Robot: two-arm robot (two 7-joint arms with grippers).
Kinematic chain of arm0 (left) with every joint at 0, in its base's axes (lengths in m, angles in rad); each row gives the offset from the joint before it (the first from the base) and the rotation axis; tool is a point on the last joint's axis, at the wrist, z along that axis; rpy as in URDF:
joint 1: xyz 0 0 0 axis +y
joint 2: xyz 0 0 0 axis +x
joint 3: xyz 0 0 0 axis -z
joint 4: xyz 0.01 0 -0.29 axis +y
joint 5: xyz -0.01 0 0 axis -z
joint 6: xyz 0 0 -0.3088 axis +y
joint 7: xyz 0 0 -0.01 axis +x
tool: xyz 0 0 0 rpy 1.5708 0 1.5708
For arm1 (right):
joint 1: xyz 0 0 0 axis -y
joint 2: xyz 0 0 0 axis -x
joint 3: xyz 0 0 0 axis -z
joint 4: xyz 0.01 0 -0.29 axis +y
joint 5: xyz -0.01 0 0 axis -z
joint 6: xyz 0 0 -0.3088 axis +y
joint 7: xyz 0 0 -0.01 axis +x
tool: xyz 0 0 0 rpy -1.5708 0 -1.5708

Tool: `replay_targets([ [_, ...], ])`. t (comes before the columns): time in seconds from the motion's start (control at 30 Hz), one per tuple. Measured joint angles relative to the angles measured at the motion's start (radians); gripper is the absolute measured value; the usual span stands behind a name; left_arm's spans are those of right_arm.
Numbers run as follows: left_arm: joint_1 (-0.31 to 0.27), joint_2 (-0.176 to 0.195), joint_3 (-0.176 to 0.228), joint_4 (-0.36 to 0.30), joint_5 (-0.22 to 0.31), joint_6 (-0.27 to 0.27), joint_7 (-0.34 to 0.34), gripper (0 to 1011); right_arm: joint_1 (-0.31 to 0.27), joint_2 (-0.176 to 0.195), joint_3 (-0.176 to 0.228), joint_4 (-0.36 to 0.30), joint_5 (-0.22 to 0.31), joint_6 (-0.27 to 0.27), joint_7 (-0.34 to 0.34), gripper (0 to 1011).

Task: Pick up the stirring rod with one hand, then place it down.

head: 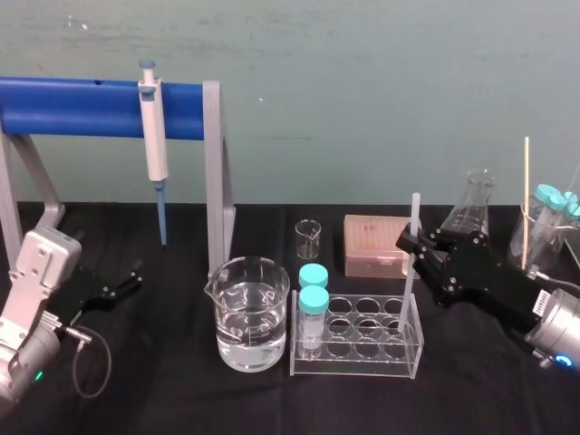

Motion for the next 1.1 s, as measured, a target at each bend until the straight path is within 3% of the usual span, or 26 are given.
replay_targets([
  [0.73, 0.0, 0.0, 0.0, 0.0, 0.0, 0.0, 0.0, 1000, 0.057, -0.063, -0.044, 0.146, -0.071, -0.053, -0.009, 66],
  [1.1, 0.0, 0.0, 0.0, 0.0, 0.0, 0.0, 0.0, 1000, 0.064, -0.084, -0.055, 0.198, -0.096, -0.047, -0.022, 66],
])
